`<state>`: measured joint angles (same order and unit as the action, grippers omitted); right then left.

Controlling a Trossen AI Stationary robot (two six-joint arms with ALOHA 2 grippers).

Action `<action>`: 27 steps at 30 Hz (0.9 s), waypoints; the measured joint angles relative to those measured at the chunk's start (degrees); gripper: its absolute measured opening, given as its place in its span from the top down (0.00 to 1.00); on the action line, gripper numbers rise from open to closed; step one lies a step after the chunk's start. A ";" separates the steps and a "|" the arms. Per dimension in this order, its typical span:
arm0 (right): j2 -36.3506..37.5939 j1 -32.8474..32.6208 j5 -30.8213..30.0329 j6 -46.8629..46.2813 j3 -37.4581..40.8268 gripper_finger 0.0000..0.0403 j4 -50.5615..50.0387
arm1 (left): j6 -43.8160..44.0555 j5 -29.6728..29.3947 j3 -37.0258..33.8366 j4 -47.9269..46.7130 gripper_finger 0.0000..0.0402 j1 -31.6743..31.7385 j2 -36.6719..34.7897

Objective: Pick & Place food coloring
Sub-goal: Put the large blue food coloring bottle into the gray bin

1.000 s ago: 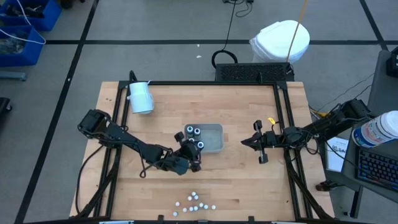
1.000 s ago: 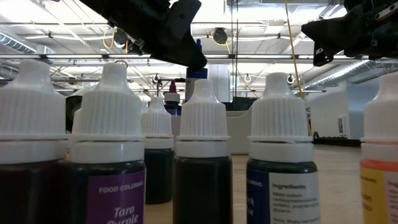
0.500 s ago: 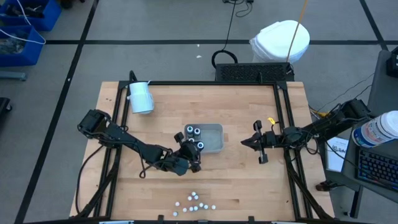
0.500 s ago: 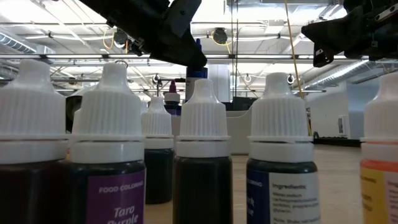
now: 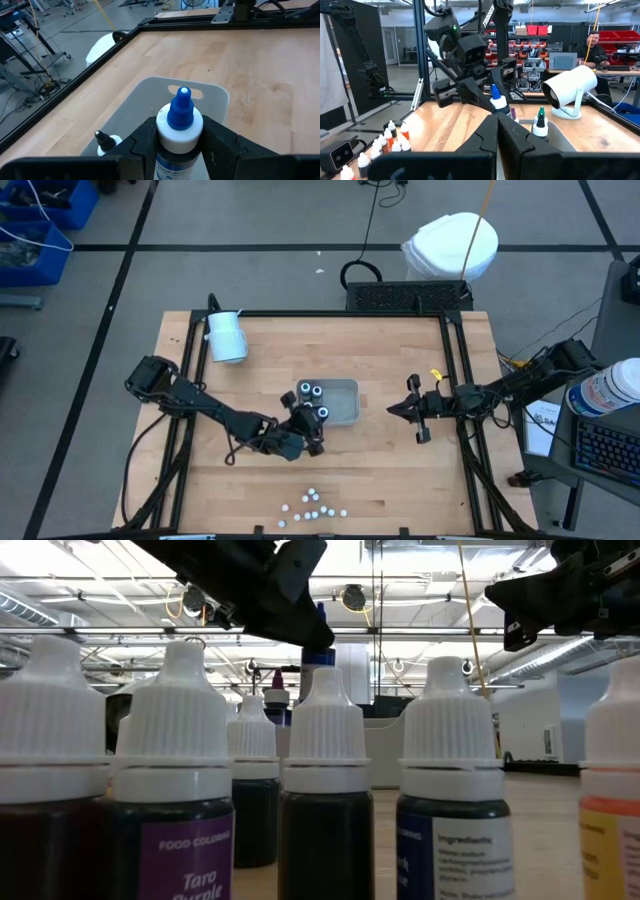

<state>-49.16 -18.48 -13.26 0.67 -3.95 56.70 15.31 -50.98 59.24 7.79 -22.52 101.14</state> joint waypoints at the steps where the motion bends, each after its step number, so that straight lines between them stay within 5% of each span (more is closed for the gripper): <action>1: 0.00 0.00 -0.02 0.00 0.00 1.00 0.00 | 0.00 0.00 0.00 -0.02 0.68 0.04 0.00; 27: 0.02 0.00 -0.15 -3.12 0.00 1.00 1.73 | 1.37 4.33 0.11 -0.14 0.68 0.01 0.00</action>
<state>-49.15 -18.48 -13.41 -2.45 -3.95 58.43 16.68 -46.65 59.35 7.65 -22.50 101.14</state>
